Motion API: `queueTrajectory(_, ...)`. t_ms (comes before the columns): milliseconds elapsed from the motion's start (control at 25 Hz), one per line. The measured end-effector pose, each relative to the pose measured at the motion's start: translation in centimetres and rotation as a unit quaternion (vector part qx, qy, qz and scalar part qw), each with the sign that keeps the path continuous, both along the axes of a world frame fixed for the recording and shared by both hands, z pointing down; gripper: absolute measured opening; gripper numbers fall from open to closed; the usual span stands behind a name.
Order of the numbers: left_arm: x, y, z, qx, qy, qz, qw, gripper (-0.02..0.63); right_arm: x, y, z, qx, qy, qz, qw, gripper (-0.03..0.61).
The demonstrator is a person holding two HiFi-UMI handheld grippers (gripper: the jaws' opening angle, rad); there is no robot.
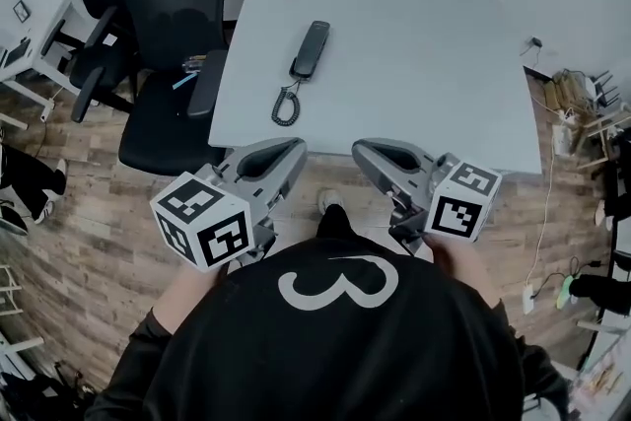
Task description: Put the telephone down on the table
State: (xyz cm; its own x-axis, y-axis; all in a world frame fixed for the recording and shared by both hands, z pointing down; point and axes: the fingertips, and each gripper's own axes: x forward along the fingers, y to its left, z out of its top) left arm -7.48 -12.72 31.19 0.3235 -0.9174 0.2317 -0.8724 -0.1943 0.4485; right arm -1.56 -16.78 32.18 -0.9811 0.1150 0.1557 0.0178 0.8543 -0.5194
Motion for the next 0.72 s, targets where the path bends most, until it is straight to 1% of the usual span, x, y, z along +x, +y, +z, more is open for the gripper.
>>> queueTrajectory(280,0.8,0.9,-0.6,0.006,0.003,0.008,0.9999,0.012,0.5,1.4,-0.3,0.005,0.003,0.002,1.0,0.009)
queueTrajectory(440,2.2,2.9,0.1,0.009,0.005,0.014,0.9999,0.012,1.9,3.6,0.4,0.007,0.007,0.007,1.0,0.009)
queueTrajectory(560,2.6,3.5,0.2,0.009,0.008,0.018,0.9998,0.012,2.2,4.1,0.5,0.008,0.008,0.011,1.0,0.009)
queueTrajectory(720,2.2,3.6,0.3,0.008,0.01,0.004,0.9999,0.012,2.4,4.3,0.4,0.005,0.01,0.015,1.0,0.009)
